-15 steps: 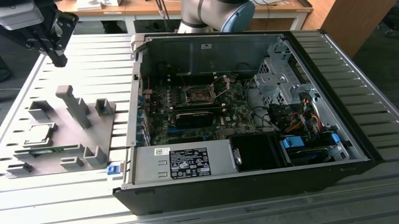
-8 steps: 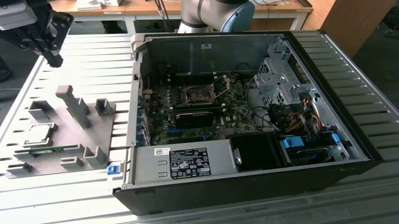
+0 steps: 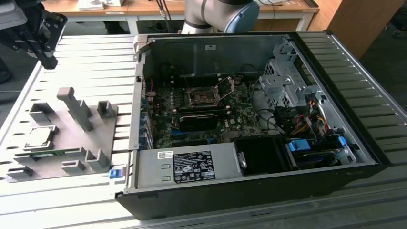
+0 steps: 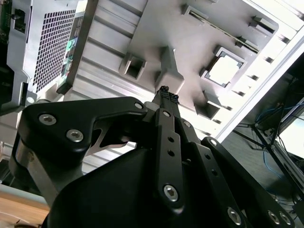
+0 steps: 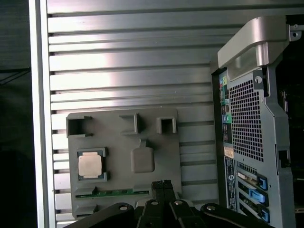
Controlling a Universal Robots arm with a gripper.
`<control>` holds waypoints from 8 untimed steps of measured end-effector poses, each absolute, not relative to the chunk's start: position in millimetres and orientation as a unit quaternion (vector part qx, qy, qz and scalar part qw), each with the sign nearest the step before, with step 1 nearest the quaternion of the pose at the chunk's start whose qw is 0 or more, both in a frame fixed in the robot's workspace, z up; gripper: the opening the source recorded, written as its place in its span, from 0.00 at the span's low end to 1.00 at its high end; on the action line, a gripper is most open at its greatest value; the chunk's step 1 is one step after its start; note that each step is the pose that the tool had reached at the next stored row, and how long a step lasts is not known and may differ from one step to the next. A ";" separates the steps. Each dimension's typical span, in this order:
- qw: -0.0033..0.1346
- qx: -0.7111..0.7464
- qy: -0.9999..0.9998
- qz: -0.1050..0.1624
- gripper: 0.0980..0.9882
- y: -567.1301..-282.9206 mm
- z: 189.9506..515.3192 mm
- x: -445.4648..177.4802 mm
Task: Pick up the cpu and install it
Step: 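Reach for the cpu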
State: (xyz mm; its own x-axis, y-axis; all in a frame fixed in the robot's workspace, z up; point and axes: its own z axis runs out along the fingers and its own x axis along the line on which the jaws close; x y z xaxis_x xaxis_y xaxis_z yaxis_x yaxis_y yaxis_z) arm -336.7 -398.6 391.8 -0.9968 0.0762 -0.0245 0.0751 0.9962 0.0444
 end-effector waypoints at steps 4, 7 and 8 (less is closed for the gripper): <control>0.013 0.038 0.999 0.022 0.01 -398.6 391.8 -342.9; 0.013 0.038 0.999 0.022 0.01 -398.6 391.7 -347.6; 0.013 0.038 0.999 0.022 0.01 -398.6 391.7 -349.3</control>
State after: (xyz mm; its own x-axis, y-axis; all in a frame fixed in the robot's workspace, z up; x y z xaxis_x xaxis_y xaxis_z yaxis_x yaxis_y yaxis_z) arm -349.3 -398.6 391.7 -0.9968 0.0762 -0.0244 0.0751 0.9962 0.0444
